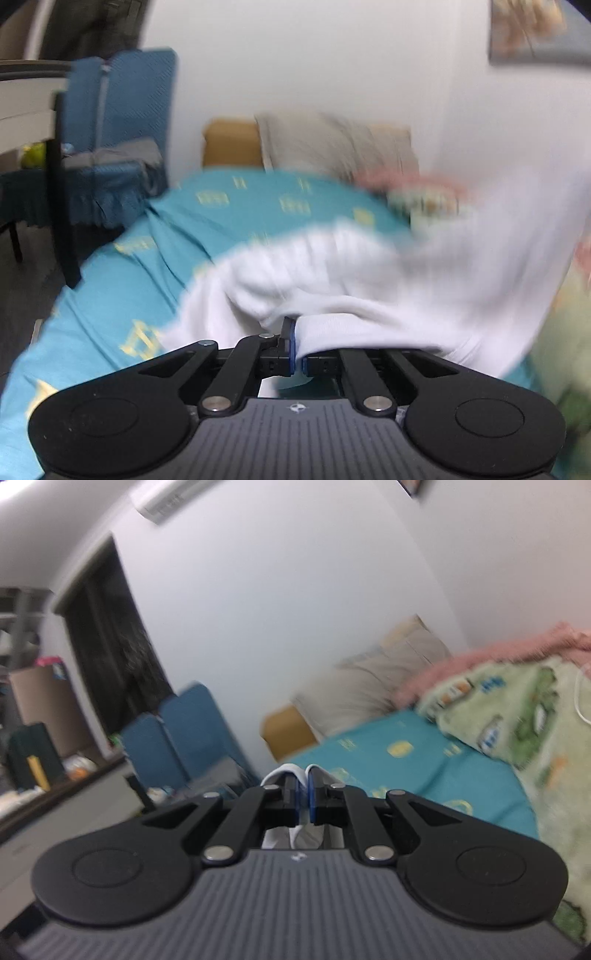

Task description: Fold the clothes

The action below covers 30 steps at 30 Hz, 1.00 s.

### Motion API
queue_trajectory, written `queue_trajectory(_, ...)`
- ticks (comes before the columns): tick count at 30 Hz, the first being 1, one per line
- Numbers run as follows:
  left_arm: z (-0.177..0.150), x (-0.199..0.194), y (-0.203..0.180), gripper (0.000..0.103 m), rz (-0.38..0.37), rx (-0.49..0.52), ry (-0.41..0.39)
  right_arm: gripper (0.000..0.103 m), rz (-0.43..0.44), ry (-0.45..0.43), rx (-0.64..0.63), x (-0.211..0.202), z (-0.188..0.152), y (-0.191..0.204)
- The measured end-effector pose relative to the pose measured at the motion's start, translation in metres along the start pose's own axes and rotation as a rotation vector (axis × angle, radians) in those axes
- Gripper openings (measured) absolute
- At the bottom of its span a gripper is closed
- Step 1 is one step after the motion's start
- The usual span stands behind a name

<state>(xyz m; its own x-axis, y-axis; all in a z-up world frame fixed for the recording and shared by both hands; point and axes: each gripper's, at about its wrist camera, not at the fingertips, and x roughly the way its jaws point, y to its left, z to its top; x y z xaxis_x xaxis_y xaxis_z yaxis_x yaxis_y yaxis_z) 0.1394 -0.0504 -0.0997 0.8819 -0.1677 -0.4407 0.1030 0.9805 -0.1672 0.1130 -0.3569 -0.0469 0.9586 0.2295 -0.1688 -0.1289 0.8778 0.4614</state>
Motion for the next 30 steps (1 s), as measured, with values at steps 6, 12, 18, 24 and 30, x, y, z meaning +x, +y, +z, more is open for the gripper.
queue_trajectory(6,0.05,-0.088,0.046,0.003,-0.051,-0.031,-0.111,0.008,-0.044,0.122,-0.017,0.007,-0.007,-0.01)
queue_trajectory(12,0.066,-0.136,0.071,0.003,-0.15,0.003,0.022,0.008,0.01,0.257,0.041,-0.007,-0.015,-0.002)
queue_trajectory(18,0.062,-0.056,0.098,0.003,-0.06,-0.058,0.256,0.009,-0.085,0.471,-0.025,0.028,-0.05,0.003)
queue_trajectory(24,0.045,0.035,0.114,0.006,-0.047,-0.167,0.383,0.01,-0.236,0.596,0.019,0.064,-0.08,-0.02)
queue_trajectory(30,0.04,0.053,0.11,0.046,-0.021,-0.112,0.371,0.025,-0.263,0.644,0.137,0.099,-0.089,-0.045)
